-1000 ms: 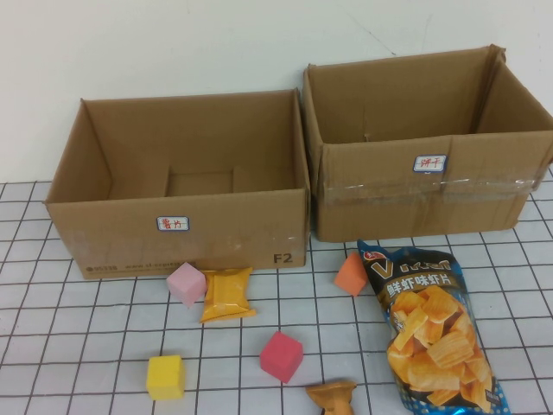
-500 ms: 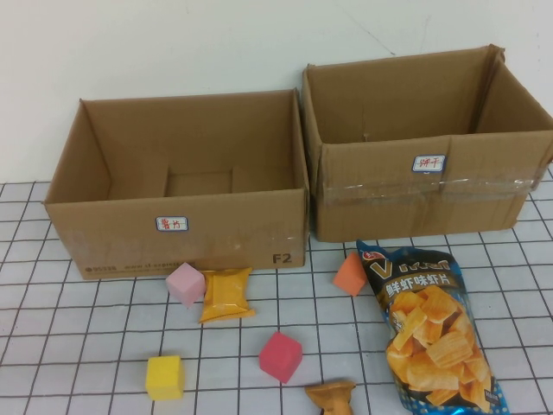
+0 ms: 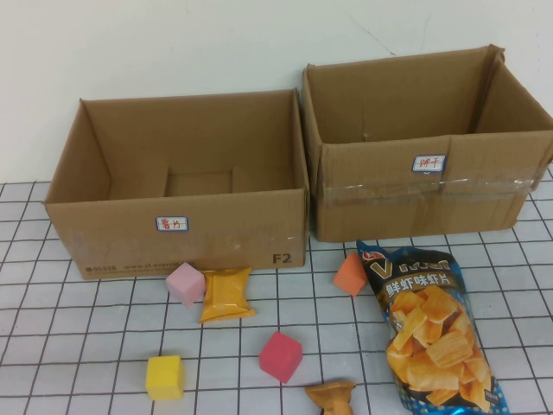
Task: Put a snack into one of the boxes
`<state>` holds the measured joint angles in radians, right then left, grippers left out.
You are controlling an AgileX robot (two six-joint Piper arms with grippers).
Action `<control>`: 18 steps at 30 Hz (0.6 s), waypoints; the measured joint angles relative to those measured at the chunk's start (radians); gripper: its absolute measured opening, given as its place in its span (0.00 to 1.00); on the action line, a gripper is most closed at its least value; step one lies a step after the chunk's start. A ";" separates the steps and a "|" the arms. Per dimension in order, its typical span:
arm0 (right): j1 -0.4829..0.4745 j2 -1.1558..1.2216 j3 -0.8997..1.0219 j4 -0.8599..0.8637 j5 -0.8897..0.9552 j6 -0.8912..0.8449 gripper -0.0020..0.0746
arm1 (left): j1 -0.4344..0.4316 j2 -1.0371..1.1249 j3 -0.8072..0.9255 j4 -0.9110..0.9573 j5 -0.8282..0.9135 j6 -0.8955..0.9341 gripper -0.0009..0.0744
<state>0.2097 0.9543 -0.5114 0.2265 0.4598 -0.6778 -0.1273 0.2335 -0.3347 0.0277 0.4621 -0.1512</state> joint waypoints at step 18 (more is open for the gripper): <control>0.454 0.391 -0.057 -0.053 -0.199 -0.005 0.24 | 0.000 0.000 0.000 0.027 0.013 0.000 0.01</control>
<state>0.6638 1.3453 -0.5686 0.1737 0.2608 -0.6826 -0.1273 0.2335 -0.3347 0.0543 0.4753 -0.1512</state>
